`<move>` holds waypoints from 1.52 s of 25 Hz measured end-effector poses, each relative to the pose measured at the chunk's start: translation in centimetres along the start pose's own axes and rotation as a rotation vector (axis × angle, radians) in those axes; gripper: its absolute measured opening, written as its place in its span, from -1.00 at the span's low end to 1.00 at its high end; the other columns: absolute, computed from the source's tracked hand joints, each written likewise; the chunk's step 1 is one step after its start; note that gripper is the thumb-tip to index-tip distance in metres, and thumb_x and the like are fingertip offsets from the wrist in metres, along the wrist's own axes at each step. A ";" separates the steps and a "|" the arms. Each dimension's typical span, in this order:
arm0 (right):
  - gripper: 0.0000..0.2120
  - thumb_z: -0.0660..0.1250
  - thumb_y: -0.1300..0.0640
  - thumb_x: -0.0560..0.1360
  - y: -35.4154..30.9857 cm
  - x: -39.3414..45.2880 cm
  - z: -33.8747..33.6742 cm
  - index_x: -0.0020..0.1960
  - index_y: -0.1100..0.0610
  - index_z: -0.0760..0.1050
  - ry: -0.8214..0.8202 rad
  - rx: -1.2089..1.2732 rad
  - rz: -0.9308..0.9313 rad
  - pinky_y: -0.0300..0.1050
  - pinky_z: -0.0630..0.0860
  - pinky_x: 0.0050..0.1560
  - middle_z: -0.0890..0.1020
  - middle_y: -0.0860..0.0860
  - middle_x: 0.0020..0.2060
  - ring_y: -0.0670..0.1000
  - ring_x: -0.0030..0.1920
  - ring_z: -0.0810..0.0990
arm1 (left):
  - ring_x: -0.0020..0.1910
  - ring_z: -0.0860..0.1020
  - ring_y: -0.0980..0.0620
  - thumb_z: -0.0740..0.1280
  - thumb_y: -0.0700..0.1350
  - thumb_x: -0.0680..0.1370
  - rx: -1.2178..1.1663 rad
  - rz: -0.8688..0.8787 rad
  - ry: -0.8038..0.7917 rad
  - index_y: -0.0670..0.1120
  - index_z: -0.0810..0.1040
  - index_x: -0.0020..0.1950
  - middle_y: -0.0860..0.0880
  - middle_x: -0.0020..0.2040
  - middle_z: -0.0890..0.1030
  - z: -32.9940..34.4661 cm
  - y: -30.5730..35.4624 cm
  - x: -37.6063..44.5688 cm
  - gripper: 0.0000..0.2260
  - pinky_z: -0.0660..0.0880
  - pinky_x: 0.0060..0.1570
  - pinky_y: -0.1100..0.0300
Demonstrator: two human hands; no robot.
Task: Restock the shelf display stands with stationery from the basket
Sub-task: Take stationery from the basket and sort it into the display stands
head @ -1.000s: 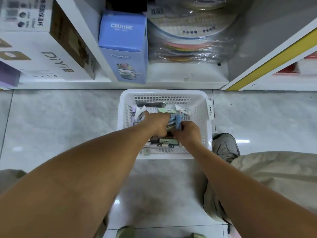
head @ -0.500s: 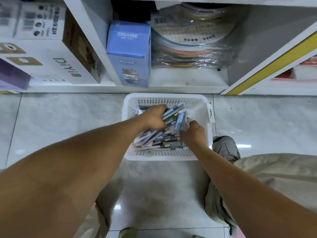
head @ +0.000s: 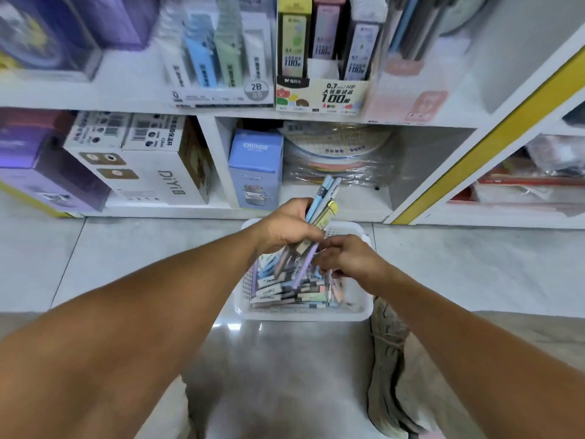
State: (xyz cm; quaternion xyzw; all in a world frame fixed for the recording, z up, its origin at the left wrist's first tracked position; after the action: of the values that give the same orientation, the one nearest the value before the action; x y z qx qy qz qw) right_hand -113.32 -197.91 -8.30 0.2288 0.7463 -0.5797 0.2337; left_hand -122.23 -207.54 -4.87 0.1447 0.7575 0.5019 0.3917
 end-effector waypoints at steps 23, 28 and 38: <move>-0.58 0.45 0.35 0.49 -33.6 -15.9 -8.2 0.30 0.11 0.51 0.363 -0.088 -0.756 -0.11 0.67 -0.17 0.67 0.13 -0.18 0.04 -0.25 0.73 | -0.48 0.60 -0.02 0.26 -0.39 0.51 -0.691 -0.045 0.176 -0.29 0.57 -0.26 -0.17 -0.37 0.59 -13.1 19.8 -15.5 -0.82 0.56 -0.50 0.20; -0.88 0.43 0.23 0.53 -37.3 -17.7 -13.4 0.06 0.12 0.66 0.590 -0.127 -0.900 -0.12 0.68 -0.14 0.71 0.07 -0.18 0.02 -0.24 0.73 | -0.39 0.59 -0.03 0.32 -0.37 0.45 -0.669 -0.056 0.138 -0.25 0.63 -0.37 -0.16 -0.35 0.61 -12.7 20.3 -14.0 -0.79 0.58 -0.37 0.12; -0.86 0.47 0.16 0.51 -34.3 -17.7 -20.4 0.03 0.09 0.55 0.901 -0.362 -0.930 0.07 0.62 -0.05 0.67 0.02 -0.19 0.01 -0.14 0.65 | -0.43 0.58 -0.02 0.33 -0.39 0.48 -0.719 -0.018 0.117 -0.24 0.56 -0.23 -0.15 -0.34 0.59 -8.8 24.1 -9.7 -0.88 0.59 -0.45 0.12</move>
State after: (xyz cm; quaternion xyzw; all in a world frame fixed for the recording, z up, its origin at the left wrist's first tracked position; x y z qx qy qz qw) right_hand -122.12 -186.99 33.02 0.0603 0.8772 -0.3337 -0.3398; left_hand -126.55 -208.22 22.22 -0.0380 0.5550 0.7401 0.3780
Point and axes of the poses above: each hand's wrist, its own x-axis towards the middle knuckle, its own z-axis out of the palm, y = z × x, the point moved 9 cm from there along x, towards the middle knuckle
